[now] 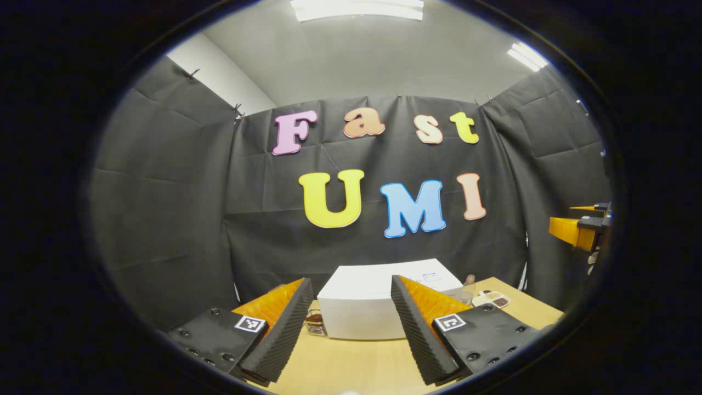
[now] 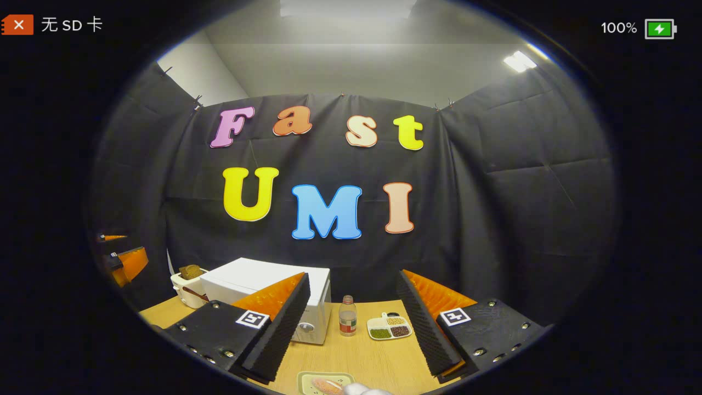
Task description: Open the microwave oven with the left hand, put the food in, and close the microwave oven.
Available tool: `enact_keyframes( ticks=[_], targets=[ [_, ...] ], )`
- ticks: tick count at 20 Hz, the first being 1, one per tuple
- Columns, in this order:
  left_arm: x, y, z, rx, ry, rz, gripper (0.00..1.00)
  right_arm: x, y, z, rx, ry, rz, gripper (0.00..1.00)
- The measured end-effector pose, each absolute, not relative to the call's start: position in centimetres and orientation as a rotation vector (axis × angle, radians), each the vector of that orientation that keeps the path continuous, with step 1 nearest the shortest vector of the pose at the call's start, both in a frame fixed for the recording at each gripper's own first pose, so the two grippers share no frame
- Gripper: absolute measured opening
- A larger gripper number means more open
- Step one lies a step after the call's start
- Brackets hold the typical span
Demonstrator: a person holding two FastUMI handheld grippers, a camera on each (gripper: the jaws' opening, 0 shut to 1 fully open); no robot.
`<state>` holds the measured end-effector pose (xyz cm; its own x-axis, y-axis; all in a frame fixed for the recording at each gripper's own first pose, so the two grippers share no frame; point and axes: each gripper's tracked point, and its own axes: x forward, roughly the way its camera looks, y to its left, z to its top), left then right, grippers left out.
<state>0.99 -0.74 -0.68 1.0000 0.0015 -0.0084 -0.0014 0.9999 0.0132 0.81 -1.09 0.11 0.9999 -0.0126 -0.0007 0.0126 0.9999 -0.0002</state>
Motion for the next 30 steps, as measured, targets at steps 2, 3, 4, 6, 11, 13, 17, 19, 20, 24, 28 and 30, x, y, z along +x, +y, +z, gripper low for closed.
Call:
enact_keyframes(
  ticks=[2,3,4,6,11,13,17,19,20,24,28,30],
  targets=[
    [1.2,-0.8,-0.9,0.015,0.010,0.003,0.94,0.9,-1.2,0.4,-0.001,-0.003,-0.013,0.97],
    [1.3,-0.8,-0.9,0.014,0.012,0.004,0.94,1.1,-1.1,0.6,-0.001,-0.005,-0.012,0.97],
    [1.5,-1.0,-0.9,0.012,0.011,0.002,0.94,1.1,-1.1,0.6,-0.002,-0.006,-0.011,0.97],
    [1.8,-1.0,-1.2,0.012,0.014,0.000,0.94,1.4,-1.1,0.8,-0.001,-0.007,-0.010,0.97],
    [3.0,-2.1,-3.4,0.002,0.021,-0.011,0.94,1.5,-1.5,1.8,0.003,-0.022,-0.016,0.97],
    [4.0,-3.9,-5.5,-0.014,0.040,-0.036,0.94,1.3,-1.8,2.5,-0.007,-0.033,-0.021,0.97],
    [6.5,-7.9,-9.7,-0.005,0.058,-0.087,0.96,0.9,-2.9,3.7,-0.002,-0.031,-0.043,0.97],
    [8.0,-10.5,-11.8,0.014,0.052,-0.119,0.94,0.8,-3.2,4.1,0.028,-0.018,-0.051,0.97],
    [8.9,-11.9,-13.2,0.021,0.062,-0.132,0.94,0.7,-3.3,4.3,0.045,-0.013,-0.051,0.97],
    [12.1,-16.6,-17.5,-0.012,0.087,-0.165,0.96,0.5,-4.3,3.9,0.049,0.037,-0.054,0.97],
    [16.8,-21.0,-22.7,-0.033,0.115,-0.179,0.94,0.2,-6.0,4.3,0.001,0.055,-0.084,0.97],
    [19.5,-22.7,-25.5,-0.027,0.148,-0.186,0.97,-0.2,-6.6,4.1,-0.016,0.067,-0.096,0.97]
  ],
)
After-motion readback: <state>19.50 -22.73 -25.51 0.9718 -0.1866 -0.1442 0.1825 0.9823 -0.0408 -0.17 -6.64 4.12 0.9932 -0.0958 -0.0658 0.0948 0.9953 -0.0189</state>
